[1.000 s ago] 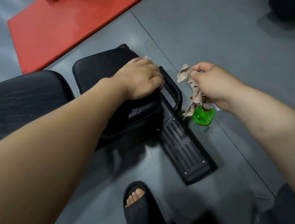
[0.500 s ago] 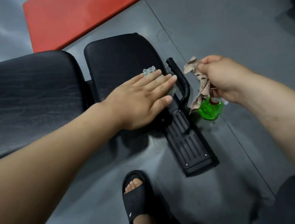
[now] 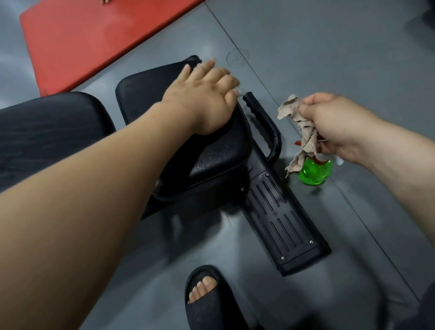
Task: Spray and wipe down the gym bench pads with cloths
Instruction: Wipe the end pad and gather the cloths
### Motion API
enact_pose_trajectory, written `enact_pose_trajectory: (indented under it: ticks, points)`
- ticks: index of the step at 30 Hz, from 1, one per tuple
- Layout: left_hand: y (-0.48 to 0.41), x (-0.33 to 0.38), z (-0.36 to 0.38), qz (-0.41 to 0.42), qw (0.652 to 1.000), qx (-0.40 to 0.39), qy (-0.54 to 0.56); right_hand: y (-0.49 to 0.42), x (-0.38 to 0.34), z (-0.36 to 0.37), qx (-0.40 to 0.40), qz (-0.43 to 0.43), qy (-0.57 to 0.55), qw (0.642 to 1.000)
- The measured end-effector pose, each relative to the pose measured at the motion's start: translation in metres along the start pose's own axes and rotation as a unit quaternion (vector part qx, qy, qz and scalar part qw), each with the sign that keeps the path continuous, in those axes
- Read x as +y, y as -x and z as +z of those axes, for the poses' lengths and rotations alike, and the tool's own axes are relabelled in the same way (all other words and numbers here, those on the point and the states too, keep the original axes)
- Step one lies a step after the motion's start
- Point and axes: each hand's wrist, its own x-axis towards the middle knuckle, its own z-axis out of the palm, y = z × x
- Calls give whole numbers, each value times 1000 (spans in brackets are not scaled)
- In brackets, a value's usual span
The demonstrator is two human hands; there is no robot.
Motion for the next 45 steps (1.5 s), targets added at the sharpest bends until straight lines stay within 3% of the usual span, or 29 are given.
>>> enact_pose_trajectory:
  ticks: [14,17,27,34,38,45]
  points:
    - [23,-73,-2,-228,971,48,47,15,-1,3,-28,-37,34,998]
    - [28,-64,-3,-207,976,45,42,20,-2,-4,-32,-51,42,997]
    - [91,-3,18,-12,998,39,43,32,-2,0,-47,-37,28,998]
    - [152,22,38,35,997,64,-19,32,-5,41,-45,-42,-6,998]
    - [148,5,34,-34,997,63,2,24,-4,52,-24,-70,-48,996]
    - [80,-37,17,-176,981,51,60,24,-2,57,-13,-190,6,982]
